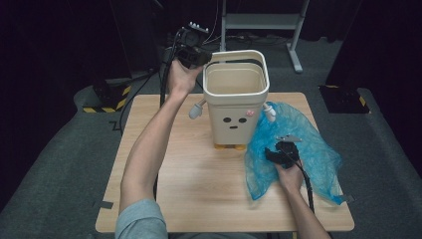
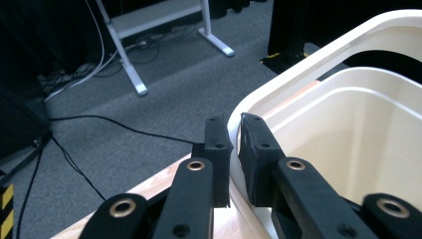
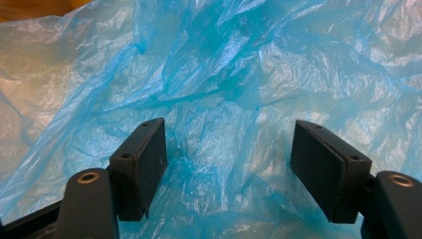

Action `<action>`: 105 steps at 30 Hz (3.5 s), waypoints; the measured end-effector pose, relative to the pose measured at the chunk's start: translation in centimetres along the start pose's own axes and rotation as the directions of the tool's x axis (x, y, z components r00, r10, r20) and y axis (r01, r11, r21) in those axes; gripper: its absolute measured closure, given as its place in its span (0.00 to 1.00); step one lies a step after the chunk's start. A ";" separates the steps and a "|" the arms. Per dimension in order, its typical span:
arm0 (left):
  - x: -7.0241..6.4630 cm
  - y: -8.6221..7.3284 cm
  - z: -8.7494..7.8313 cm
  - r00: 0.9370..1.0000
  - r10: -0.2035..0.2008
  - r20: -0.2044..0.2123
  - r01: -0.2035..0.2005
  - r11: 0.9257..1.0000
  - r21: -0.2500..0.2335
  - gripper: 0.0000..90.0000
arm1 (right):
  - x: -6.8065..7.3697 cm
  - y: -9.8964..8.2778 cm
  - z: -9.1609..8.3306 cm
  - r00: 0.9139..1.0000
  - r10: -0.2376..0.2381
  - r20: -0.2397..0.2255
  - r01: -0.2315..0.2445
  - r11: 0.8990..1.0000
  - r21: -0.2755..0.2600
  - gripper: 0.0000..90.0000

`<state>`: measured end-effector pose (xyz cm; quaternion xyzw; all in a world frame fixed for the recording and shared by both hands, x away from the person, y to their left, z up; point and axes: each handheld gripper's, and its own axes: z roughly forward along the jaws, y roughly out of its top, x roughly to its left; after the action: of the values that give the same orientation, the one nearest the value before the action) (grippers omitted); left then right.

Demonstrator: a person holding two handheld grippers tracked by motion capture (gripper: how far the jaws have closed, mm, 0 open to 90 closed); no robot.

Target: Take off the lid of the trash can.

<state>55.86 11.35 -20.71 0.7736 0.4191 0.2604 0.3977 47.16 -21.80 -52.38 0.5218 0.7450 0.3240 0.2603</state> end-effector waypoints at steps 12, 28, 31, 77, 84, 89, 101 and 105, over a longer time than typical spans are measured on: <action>0.9 -0.2 -1.2 1.000 -0.010 -0.004 0.010 1.000 0.001 0.92 | 0.0 0.0 0.0 1.000 -0.001 0.004 0.001 1.000 0.000 0.33; 2.1 -1.1 -2.5 1.000 -0.020 -0.022 0.021 1.000 0.006 0.92 | 0.0 0.0 0.0 1.000 0.006 -0.003 -0.006 1.000 0.003 0.34; 2.4 -1.7 -3.0 0.999 -0.024 -0.027 0.024 1.000 0.006 0.92 | 0.1 0.0 0.0 1.000 -0.011 -0.005 0.011 1.000 -0.005 0.37; 7.8 -8.9 -10.9 0.984 -0.164 -0.068 0.159 0.985 -0.071 0.92 | 0.2 0.0 0.0 1.000 -0.014 0.005 0.014 1.000 -0.003 0.36; 8.5 -10.0 -12.0 0.981 -0.176 -0.085 0.171 0.983 -0.069 0.92 | 0.1 0.0 0.0 1.000 -0.006 0.004 0.006 1.000 -0.002 0.35; 9.1 -11.0 -12.3 0.978 -0.186 -0.098 0.180 0.981 -0.065 0.92 | 0.1 0.0 0.0 1.000 -0.006 0.005 0.006 1.000 -0.001 0.35; 9.6 -12.8 -12.3 0.973 -0.207 -0.101 0.201 0.977 -0.065 0.91 | 0.1 0.0 0.0 1.000 -0.005 0.004 0.005 1.000 -0.001 0.35; 9.9 -13.5 -12.5 0.969 -0.228 -0.091 0.221 0.972 -0.075 0.91 | 0.1 0.0 0.0 1.000 -0.003 0.004 0.003 1.000 -0.001 0.35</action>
<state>45.77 29.27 -24.38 0.6940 0.5147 0.2652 0.4279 47.15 -21.71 -52.38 0.5213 0.7451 0.3228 0.2624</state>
